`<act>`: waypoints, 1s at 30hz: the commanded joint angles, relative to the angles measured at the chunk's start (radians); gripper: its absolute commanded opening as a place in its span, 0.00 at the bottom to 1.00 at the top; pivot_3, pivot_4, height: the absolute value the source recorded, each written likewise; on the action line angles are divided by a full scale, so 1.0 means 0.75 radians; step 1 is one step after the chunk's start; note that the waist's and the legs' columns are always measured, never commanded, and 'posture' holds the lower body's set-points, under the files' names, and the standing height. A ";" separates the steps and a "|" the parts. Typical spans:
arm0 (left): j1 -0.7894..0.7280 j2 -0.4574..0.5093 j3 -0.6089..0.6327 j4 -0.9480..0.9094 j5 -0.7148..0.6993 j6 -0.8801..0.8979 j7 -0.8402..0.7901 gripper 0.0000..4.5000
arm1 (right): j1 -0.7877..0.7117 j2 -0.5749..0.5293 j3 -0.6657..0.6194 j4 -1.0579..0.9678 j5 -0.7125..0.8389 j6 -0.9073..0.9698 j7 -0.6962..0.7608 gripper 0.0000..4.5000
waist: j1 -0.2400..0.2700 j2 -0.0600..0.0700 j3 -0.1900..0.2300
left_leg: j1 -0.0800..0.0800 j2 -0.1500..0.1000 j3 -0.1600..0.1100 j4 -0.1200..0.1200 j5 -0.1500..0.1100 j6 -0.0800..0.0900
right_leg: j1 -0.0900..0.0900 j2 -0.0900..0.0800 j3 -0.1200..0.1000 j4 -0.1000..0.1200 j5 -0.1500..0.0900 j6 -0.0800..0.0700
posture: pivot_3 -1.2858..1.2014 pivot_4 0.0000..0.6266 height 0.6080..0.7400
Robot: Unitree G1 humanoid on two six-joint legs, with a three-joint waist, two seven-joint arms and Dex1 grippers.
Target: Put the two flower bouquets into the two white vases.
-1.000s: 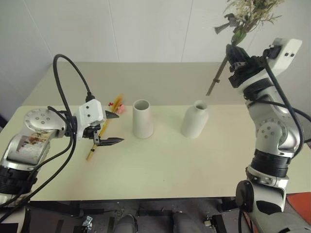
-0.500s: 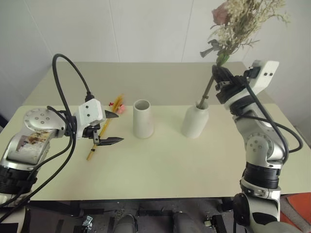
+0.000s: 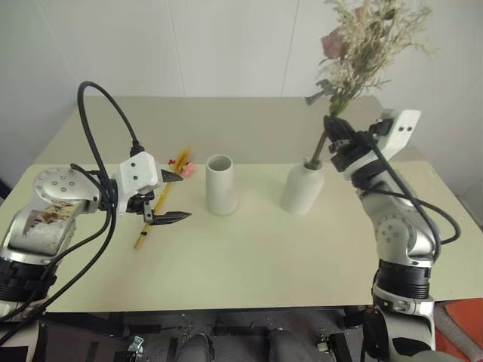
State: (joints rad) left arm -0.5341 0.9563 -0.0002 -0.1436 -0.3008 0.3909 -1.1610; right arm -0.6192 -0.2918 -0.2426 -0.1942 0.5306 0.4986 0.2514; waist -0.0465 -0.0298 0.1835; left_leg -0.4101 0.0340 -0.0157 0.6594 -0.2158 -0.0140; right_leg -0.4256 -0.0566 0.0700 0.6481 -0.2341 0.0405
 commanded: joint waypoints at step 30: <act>-0.203 -0.328 0.006 0.566 0.232 0.456 0.709 1.00 | 0.464 -0.762 -0.053 -0.626 0.263 0.394 0.497 0.99 | 0.034 -0.004 -0.001 | 0.001 -0.001 -0.003 0.001 0.000 0.000 | 0.003 -0.001 -0.002 -0.002 0.000 0.000 | 0.52 0.24 1.00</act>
State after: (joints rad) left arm -0.6678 0.7057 0.0083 0.2940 -0.1385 0.7245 -0.6363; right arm -0.2885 -0.8175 -0.2228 -0.5790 0.6595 0.7733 0.5492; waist -0.0213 -0.0329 0.1829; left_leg -0.4104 0.0327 -0.0178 0.6601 -0.2158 -0.0140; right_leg -0.4235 -0.0573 0.0685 0.6466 -0.2341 0.0407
